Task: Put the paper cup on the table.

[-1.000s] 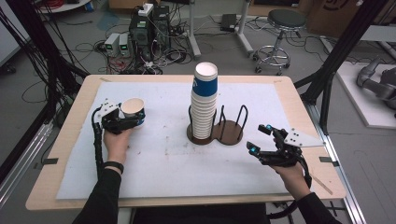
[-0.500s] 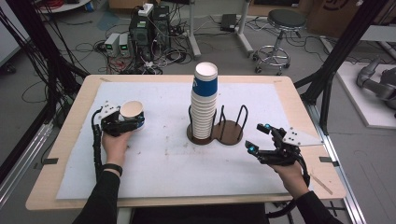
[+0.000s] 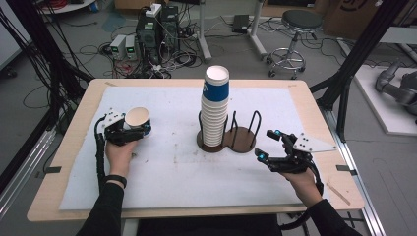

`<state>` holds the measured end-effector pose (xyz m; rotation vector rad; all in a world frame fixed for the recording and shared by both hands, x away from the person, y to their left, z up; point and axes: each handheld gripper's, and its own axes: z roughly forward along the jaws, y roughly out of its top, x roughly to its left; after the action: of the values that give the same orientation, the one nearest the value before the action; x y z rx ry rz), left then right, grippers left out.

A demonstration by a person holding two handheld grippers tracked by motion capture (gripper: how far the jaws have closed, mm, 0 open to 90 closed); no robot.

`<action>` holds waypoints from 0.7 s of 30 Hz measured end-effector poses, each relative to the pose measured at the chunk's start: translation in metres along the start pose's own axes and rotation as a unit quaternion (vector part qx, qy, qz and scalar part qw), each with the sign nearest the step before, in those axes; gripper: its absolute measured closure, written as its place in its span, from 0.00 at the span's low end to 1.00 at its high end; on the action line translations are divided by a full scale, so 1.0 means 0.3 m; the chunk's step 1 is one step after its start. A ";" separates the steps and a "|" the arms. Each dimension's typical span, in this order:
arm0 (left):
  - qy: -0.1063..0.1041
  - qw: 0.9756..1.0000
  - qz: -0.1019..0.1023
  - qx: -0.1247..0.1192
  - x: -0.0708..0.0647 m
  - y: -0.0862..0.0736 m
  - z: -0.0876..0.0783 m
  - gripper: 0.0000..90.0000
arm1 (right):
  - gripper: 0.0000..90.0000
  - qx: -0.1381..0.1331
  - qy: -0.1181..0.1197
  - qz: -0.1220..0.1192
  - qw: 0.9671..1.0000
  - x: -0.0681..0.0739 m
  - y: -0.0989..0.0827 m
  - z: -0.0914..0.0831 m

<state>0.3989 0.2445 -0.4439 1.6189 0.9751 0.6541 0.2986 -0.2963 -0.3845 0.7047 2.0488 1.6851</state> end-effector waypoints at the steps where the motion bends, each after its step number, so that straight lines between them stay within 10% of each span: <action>1: -0.001 1.000 0.001 0.000 -0.002 0.000 0.001 0.18 | 0.22 0.002 0.001 0.001 1.000 0.001 0.000 0.001; 21: 0.042 0.998 -0.004 0.052 -0.027 0.012 -0.063 0.07 | 0.22 -0.003 0.007 0.001 1.000 0.002 0.005 0.002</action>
<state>0.3803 0.2469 -0.4350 1.6888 1.0907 0.6806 0.2988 -0.2951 -0.3832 0.6946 2.0518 1.7001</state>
